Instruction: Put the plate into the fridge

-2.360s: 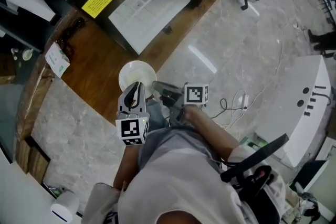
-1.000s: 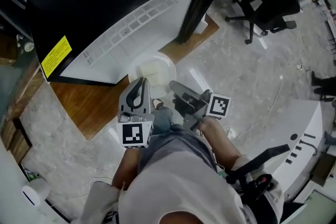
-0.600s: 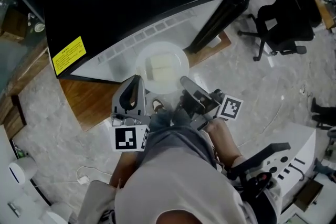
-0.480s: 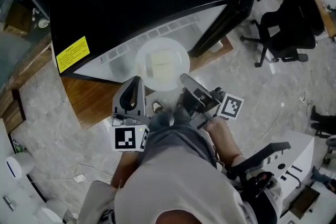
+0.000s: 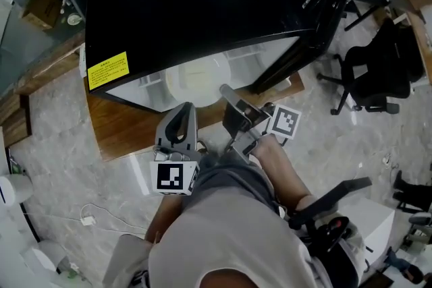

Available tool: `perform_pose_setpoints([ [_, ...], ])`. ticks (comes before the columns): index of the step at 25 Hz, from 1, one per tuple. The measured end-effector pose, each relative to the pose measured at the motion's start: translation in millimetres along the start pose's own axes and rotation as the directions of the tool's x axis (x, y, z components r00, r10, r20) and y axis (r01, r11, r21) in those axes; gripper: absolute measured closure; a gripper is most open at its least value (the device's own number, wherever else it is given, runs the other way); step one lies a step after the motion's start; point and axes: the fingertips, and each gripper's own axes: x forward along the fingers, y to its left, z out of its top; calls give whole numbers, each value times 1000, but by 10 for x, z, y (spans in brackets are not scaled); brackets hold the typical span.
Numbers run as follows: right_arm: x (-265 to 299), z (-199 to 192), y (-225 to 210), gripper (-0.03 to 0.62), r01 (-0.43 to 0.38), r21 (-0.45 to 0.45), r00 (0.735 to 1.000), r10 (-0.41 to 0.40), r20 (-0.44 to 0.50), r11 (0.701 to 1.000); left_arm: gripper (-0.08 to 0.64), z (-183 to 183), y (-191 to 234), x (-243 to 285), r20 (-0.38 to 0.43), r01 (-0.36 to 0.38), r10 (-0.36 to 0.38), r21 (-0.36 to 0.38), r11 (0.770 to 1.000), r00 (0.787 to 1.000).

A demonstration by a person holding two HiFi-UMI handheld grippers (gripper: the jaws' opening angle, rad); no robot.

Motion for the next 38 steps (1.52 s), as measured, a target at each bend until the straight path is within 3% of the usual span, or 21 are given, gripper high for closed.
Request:
perform_pose_setpoints([
  [8,220,51,-90,568,4,150,1000,-7,19,989,529,-161,-60,73,-10,13,-13,26,1000,1000],
  [13,284,42,-146,568,27,161,1000,-27,-3,987,529,-199,-144,180,-10,21,-20,103,994,1000],
  [20,321,106,-275,568,55,244,998,-59,10,968,531,-223,-76,338,-11,6,-4,118,993,1000],
  [26,402,187,-255,568,77,215,997,-74,-19,974,531,-166,-39,421,4,-31,30,132,991,1000],
  [35,432,156,-236,557,43,210,998,-33,-51,977,531,-111,16,567,35,-42,38,102,994,999],
  [38,431,103,-187,557,35,136,996,-23,-85,990,531,-86,57,619,49,-37,32,104,994,998],
])
